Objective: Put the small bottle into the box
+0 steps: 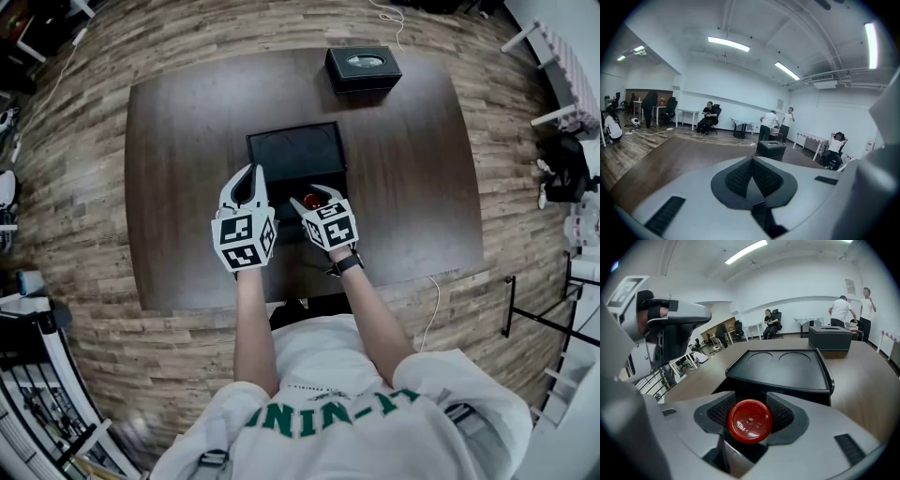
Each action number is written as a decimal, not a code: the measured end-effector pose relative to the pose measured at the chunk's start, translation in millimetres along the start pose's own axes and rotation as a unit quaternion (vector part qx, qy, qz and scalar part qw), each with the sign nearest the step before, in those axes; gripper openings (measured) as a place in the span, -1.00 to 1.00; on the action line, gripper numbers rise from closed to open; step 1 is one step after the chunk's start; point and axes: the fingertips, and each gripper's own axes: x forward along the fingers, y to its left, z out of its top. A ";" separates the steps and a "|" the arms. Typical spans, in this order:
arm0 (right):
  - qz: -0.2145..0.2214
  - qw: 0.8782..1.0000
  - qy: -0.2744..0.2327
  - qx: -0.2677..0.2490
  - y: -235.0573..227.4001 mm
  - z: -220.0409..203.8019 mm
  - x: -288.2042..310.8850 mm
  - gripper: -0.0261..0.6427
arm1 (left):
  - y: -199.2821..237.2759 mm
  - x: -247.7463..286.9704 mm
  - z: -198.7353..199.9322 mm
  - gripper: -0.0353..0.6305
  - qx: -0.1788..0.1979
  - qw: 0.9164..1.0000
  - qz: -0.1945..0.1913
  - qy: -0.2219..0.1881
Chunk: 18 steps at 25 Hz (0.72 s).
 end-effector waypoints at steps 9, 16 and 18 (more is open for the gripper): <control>0.024 0.999 0.008 0.034 -22.2 -19.8 -7.1 -0.22 | -3.8 3.6 -8.8 -0.87 -0.004 1.000 0.006 0.007; 0.046 0.997 0.050 0.046 -29.9 -24.0 -2.7 -0.17 | -16.9 5.7 -10.2 -0.87 0.002 1.000 0.006 0.012; 0.042 0.996 0.066 0.045 -31.1 -24.3 -3.3 -0.17 | -19.4 6.2 -9.8 -0.87 0.004 1.000 0.006 0.012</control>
